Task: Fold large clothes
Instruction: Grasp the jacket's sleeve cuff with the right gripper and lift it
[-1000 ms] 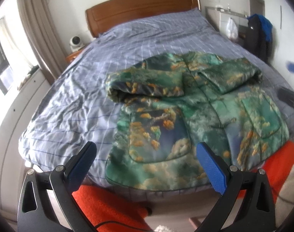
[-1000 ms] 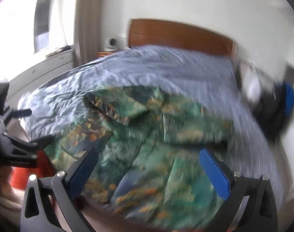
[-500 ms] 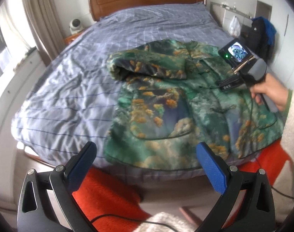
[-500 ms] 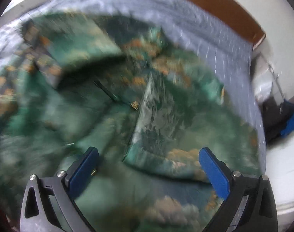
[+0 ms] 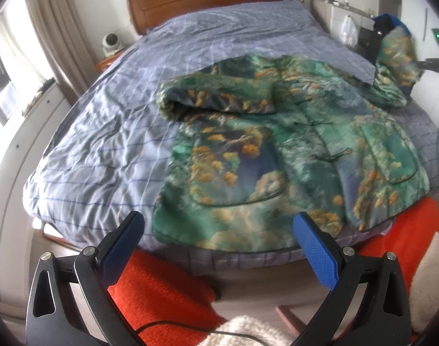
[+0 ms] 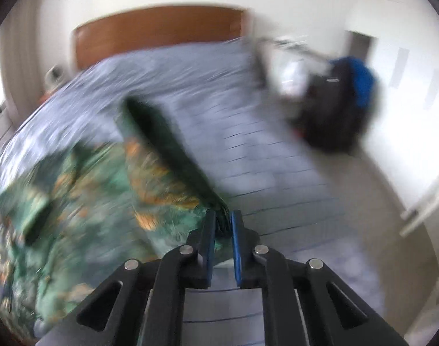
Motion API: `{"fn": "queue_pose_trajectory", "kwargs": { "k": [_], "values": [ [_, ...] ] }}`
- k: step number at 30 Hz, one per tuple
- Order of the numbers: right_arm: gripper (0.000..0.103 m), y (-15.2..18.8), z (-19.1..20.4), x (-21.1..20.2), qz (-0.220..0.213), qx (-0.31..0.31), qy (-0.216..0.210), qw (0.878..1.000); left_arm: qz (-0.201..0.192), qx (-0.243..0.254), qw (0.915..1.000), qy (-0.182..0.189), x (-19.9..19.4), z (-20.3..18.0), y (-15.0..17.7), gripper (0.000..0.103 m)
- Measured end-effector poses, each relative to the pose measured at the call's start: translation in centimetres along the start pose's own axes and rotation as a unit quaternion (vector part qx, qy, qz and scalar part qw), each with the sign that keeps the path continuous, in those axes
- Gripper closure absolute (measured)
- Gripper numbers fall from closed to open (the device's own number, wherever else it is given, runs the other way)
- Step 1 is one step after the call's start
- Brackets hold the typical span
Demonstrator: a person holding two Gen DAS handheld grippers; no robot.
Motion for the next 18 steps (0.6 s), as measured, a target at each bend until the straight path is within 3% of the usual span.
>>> {"fn": "queue_pose_trajectory", "kwargs": {
  "k": [4, 6, 13, 16, 18],
  "values": [
    [0.093, -0.4, -8.2, -0.8, -0.003, 0.070, 0.033, 0.997, 0.006, 0.012, 0.9998, 0.016, 0.1, -1.5, -0.8, 0.000],
    [0.093, 1.1, -11.9, -0.2, 0.012, 0.112, 0.037, 0.993, 0.008, 0.018, 0.9995, 0.025, 0.1, -2.4, -1.1, 0.000],
    [0.099, 9.8, -19.0, 5.1, 0.077, 0.236, 0.026, 0.968, -0.007, 0.044, 0.9988, 0.023, -1.2, -4.1, -1.5, 0.000],
    [0.099, 13.5, -21.1, 6.9, 0.093, 0.293, -0.002, 0.951, -0.004, 0.038, 0.9989, 0.027, -1.1, -4.0, -1.5, 0.000],
    [0.097, 15.5, -22.5, 7.4, 0.089, 0.337, -0.055, 0.936, 0.001, 0.029, 0.9990, 0.035, -0.9, -3.7, -1.6, 0.000]
  ]
}}
Point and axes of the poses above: each gripper's, at about its wrist camera, not at the fingertips, and x roughly the way its jaws point, z to its left, y to its underside, the point moved 2 cm from there along x, roughly the way its jaws point, and after that the axes turned 6 degrees about z, right-handed, at the moved point
